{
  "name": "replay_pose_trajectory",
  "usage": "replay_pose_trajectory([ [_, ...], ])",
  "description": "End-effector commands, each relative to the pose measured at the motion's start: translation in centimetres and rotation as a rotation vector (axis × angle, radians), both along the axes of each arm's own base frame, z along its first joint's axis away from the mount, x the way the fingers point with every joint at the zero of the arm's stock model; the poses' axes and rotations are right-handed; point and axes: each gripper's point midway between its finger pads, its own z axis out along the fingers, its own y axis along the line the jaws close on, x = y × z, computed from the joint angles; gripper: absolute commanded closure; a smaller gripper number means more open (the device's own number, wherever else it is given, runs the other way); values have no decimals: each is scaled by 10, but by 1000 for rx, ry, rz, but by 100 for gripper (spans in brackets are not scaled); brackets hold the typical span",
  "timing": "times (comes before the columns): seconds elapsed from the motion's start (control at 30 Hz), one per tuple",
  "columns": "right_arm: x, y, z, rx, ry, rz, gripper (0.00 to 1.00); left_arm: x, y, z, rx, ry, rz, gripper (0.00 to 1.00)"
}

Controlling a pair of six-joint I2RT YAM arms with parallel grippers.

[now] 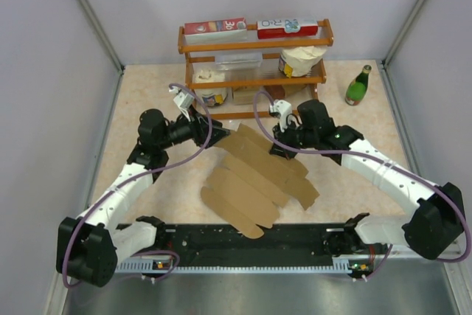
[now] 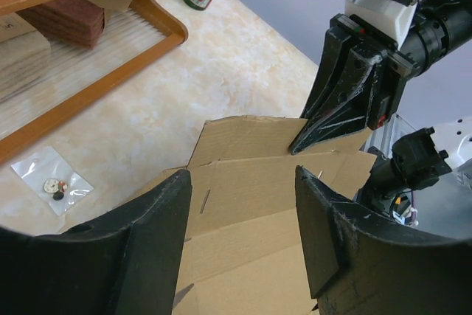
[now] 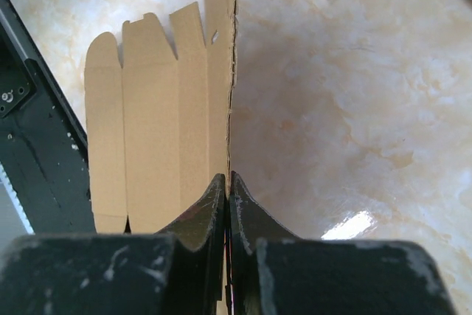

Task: Fold the paper box

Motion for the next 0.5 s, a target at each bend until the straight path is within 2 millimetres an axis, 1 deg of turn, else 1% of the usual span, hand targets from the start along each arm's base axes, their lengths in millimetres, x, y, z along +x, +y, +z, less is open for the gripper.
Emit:
replay_pose_trajectory([
  [0.0, -7, 6, 9, 33, 26, 4, 100, -9, -2, 22, -27, -96, -36, 37],
  [0.27, -5, 12, 6, 37, 84, -14, 100, -9, 0, 15, -5, -84, -29, 37],
  [0.47, -7, 12, 3, 33, 115, -22, 100, -6, -4, 14, -14, -82, -50, 37],
])
